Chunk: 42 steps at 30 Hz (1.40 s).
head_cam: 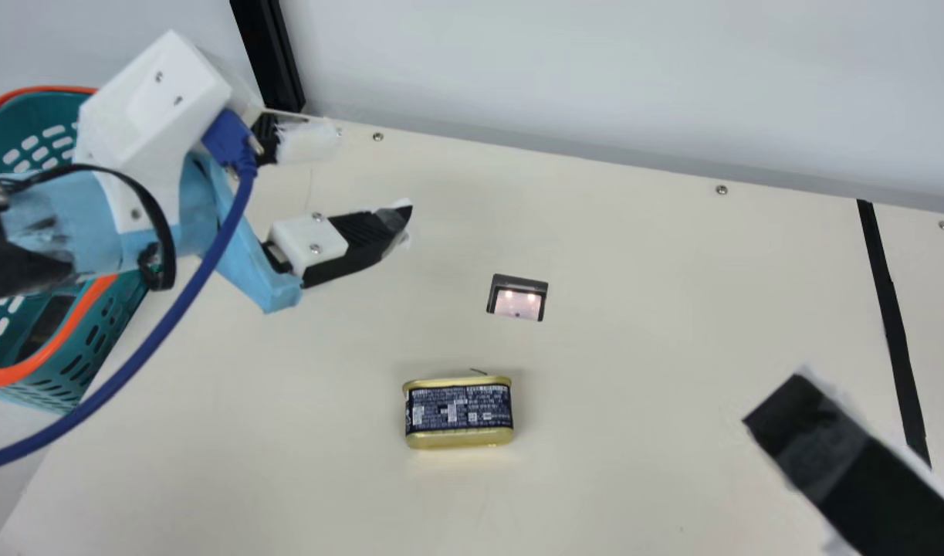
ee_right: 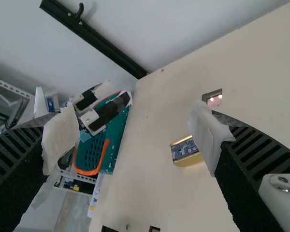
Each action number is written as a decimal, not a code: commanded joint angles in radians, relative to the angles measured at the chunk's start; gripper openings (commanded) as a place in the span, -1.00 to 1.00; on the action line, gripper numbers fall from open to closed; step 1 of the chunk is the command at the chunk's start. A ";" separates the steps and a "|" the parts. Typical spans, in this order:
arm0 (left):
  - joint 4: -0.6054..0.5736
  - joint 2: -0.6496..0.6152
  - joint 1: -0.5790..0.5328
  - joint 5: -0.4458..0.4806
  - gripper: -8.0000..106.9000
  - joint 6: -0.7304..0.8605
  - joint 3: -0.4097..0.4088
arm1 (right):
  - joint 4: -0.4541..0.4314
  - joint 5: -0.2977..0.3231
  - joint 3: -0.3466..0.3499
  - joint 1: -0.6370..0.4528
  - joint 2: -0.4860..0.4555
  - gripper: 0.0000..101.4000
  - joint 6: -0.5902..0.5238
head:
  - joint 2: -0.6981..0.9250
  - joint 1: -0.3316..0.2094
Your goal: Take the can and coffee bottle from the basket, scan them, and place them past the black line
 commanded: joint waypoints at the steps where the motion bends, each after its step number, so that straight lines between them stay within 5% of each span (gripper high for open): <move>1: 0.074 -0.009 -0.014 -0.063 0.71 -0.035 0.010 | -0.019 0.000 -0.020 0.002 0.059 1.00 -0.042 | -0.004 -0.015; 10: 0.349 -0.086 -0.040 -0.276 0.71 -0.165 0.134 | -0.083 -0.020 -0.118 0.018 0.369 1.00 -0.231 | -0.004 -0.015; 18: 0.578 -0.181 0.016 -0.450 0.71 -0.274 0.279 | -0.095 0.046 -0.223 0.012 0.635 1.00 -0.510 | -0.004 -0.015; 19: 0.600 -0.195 0.024 -0.480 0.71 -0.285 0.299 | -0.089 0.029 -0.205 0.009 0.542 1.00 -0.404 | -0.004 -0.015; 22: 0.643 -0.225 0.047 -0.550 0.71 -0.318 0.351 | -0.096 0.038 -0.224 0.010 0.615 1.00 -0.483 | -0.004 -0.015; 23: 0.604 -0.216 0.039 -0.492 0.71 -0.305 0.320 | -0.096 0.040 -0.224 0.010 0.632 1.00 -0.500 | -0.004 -0.015; 34: 0.713 -0.233 0.026 -0.538 0.71 -0.424 0.354 | -0.115 0.062 -0.237 0.016 0.661 1.00 -0.562 | -0.004 -0.015; 42: 0.758 -0.310 -0.056 -0.483 0.71 -0.640 0.383 | -0.158 0.165 -0.356 0.035 0.799 1.00 -0.777 | -0.004 -0.015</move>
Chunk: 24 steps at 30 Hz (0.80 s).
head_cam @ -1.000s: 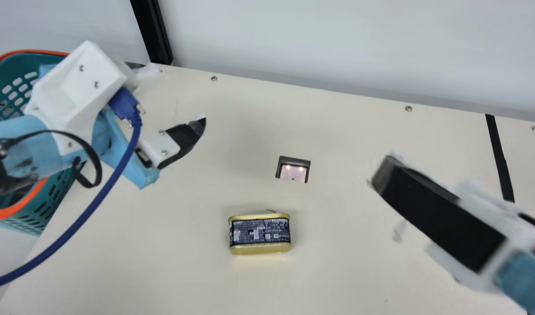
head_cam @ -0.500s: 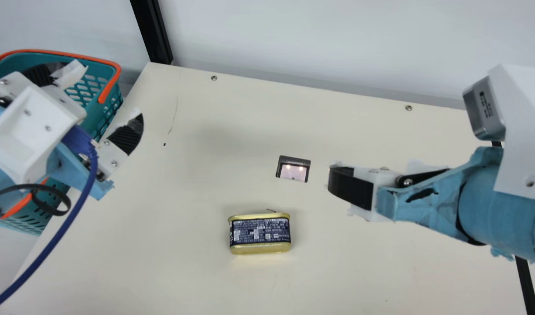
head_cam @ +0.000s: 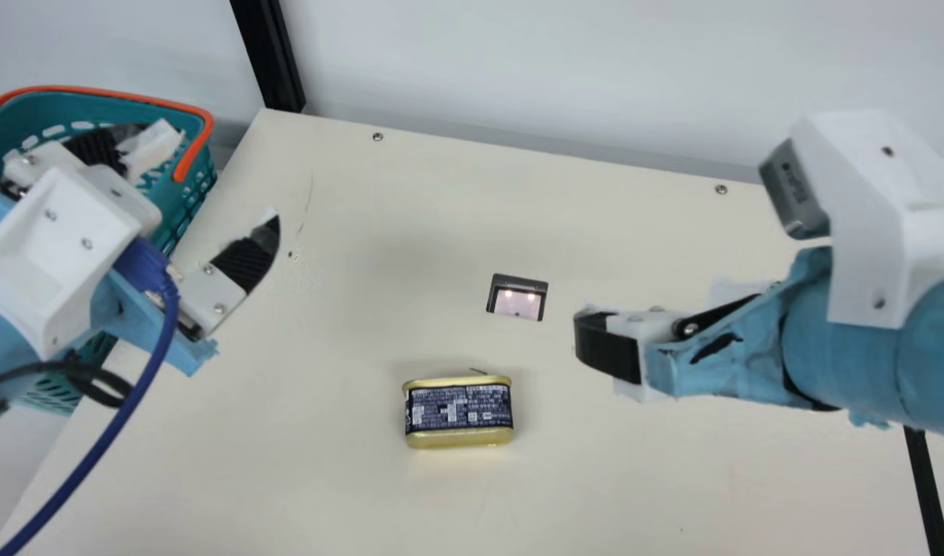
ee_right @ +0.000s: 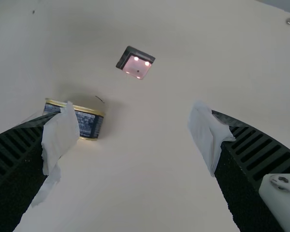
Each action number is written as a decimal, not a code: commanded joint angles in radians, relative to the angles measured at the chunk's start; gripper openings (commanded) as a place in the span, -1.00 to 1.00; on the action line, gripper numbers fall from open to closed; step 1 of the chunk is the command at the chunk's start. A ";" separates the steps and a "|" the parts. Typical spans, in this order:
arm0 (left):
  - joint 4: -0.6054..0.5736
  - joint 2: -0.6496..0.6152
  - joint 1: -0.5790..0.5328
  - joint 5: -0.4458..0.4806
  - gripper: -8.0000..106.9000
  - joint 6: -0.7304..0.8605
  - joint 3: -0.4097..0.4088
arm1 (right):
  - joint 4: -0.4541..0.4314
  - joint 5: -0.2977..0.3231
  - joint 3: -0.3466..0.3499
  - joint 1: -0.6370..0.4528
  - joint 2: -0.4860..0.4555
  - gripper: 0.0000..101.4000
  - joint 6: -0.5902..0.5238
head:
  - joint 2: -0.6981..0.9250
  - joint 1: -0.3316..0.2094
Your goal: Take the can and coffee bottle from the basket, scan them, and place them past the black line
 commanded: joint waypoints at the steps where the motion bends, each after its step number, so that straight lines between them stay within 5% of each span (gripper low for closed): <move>1: 0.004 -0.027 -0.015 0.014 0.71 -0.091 0.015 | -0.006 0.040 -0.051 0.004 0.055 1.00 -0.100 | -0.004 -0.005; 14: 0.088 -0.148 0.039 0.058 0.71 -0.318 0.115 | 0.025 0.203 -0.284 0.093 0.276 1.00 -0.430 | -0.004 -0.005; 24: 0.087 -0.149 0.036 0.061 0.71 -0.318 0.115 | 0.020 0.276 -0.391 0.195 0.417 1.00 -0.613 | -0.004 -0.005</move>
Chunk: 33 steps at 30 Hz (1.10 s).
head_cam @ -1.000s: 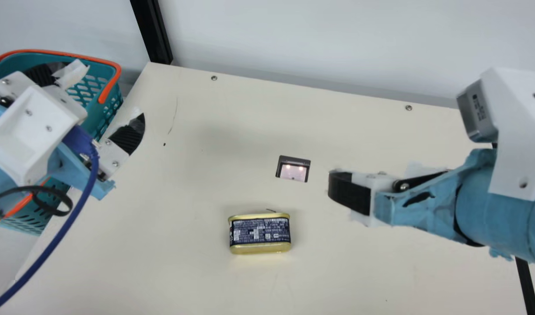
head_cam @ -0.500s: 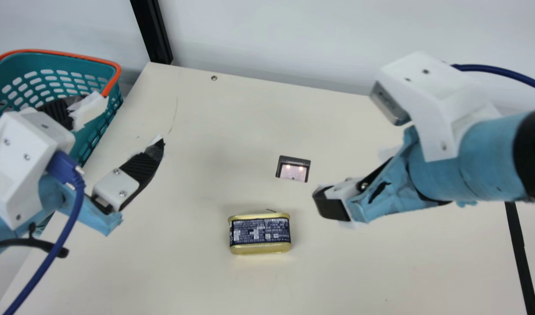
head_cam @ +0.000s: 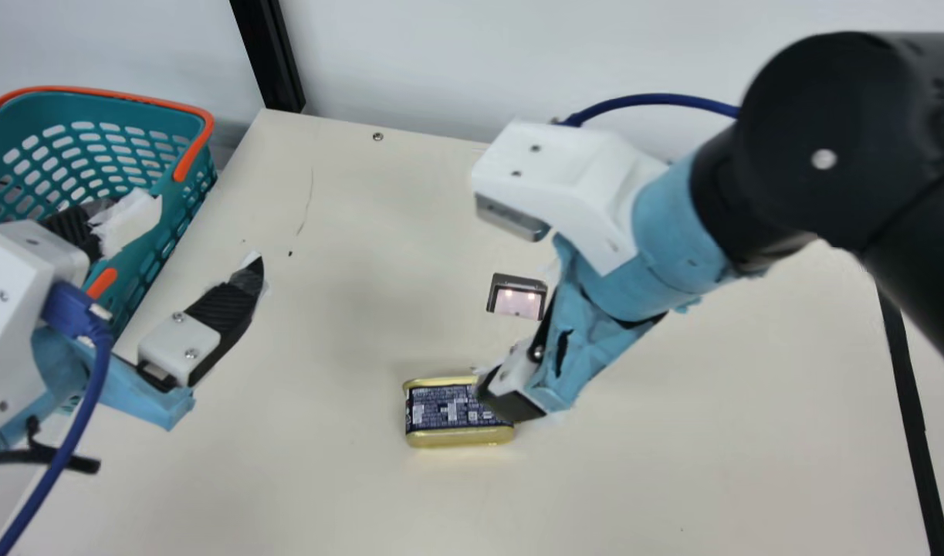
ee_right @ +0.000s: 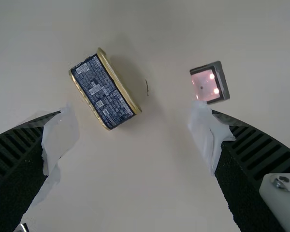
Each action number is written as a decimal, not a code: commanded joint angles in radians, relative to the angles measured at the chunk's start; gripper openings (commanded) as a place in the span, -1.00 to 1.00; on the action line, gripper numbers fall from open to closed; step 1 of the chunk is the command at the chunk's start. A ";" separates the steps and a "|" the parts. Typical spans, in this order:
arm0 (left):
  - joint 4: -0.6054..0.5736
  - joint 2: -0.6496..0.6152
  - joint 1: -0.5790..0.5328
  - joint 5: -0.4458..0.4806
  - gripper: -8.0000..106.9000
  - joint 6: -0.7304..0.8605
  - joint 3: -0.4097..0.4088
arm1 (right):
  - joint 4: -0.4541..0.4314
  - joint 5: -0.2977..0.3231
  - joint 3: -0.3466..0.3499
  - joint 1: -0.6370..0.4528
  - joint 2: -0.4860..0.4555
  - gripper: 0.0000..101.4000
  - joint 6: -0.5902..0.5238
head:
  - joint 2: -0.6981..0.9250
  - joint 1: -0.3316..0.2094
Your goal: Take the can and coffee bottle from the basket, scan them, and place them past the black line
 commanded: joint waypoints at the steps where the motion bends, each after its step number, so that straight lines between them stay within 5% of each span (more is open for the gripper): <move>1: 0.000 0.000 0.000 0.000 0.71 0.000 0.000 | -0.024 -0.003 -0.011 0.024 0.027 1.00 -0.050 | -0.004 -0.015; 17: 0.000 0.000 0.000 0.000 0.71 0.000 0.000 | -0.176 -0.116 0.076 0.189 0.125 1.00 -0.231 | -0.004 -0.015; 33: 0.000 0.000 0.000 0.000 0.71 0.000 0.000 | -0.208 -0.175 0.096 0.228 0.218 1.00 -0.262 | -0.004 -0.015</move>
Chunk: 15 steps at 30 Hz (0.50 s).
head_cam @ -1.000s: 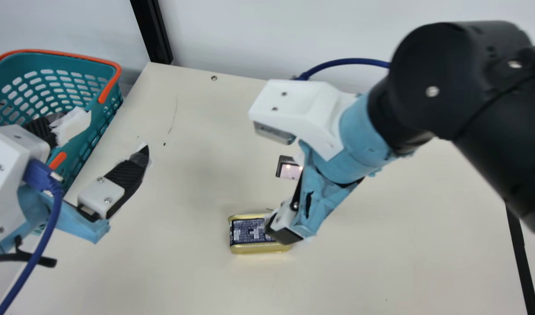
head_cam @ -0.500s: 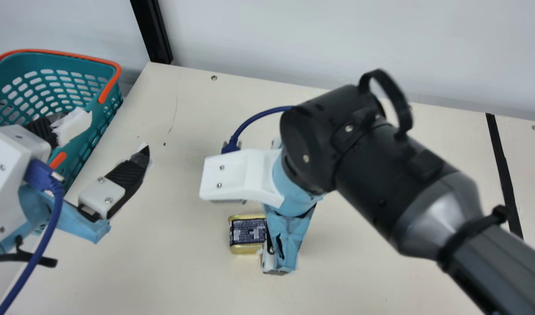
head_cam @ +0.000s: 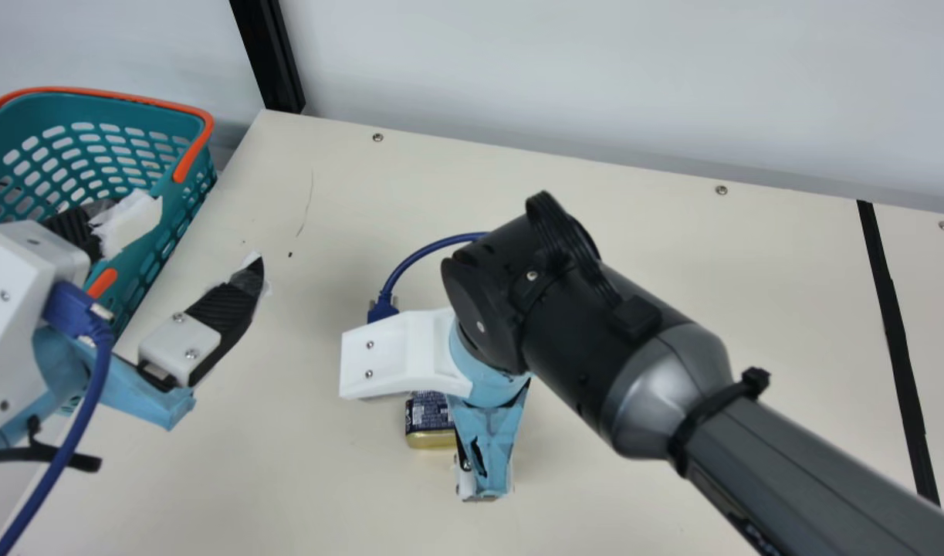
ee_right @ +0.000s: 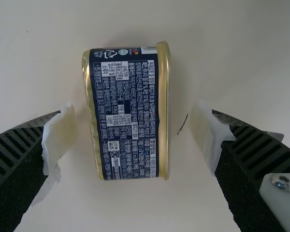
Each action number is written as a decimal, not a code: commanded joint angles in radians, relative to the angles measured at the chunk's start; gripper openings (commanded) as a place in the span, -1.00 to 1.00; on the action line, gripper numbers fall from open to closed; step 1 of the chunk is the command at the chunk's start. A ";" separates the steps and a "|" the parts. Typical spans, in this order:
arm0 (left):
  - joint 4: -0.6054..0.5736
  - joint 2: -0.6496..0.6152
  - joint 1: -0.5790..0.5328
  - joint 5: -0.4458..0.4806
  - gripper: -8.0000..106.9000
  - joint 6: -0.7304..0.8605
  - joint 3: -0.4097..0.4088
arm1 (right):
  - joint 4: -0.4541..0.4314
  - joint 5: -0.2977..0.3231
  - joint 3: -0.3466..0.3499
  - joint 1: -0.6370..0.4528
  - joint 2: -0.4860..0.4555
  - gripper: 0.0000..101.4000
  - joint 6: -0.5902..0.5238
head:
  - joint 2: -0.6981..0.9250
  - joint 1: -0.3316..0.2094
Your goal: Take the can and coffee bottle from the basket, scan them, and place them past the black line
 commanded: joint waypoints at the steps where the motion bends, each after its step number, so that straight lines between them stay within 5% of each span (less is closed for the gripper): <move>1: 0.000 0.000 0.000 0.000 0.71 0.000 0.000 | -0.004 0.004 -0.005 0.001 0.012 1.00 0.005 | -0.004 -0.015; 7: 0.000 0.000 0.000 0.000 0.71 0.000 0.000 | -0.012 0.016 -0.023 -0.001 0.035 1.00 0.015 | -0.004 -0.015; 8: 0.000 0.000 0.000 0.000 0.71 0.000 0.000 | -0.012 0.018 -0.025 -0.001 0.037 0.79 0.016 | -0.004 -0.015; 9: 0.000 0.000 0.000 0.000 0.71 0.000 0.000 | -0.011 0.020 -0.027 -0.003 0.039 -1.00 0.016 | -0.004 -0.015; 15: 0.000 0.000 0.000 0.000 0.71 0.000 0.000 | 0.022 0.030 -0.040 -0.019 0.029 -1.00 0.033 | -0.004 -0.015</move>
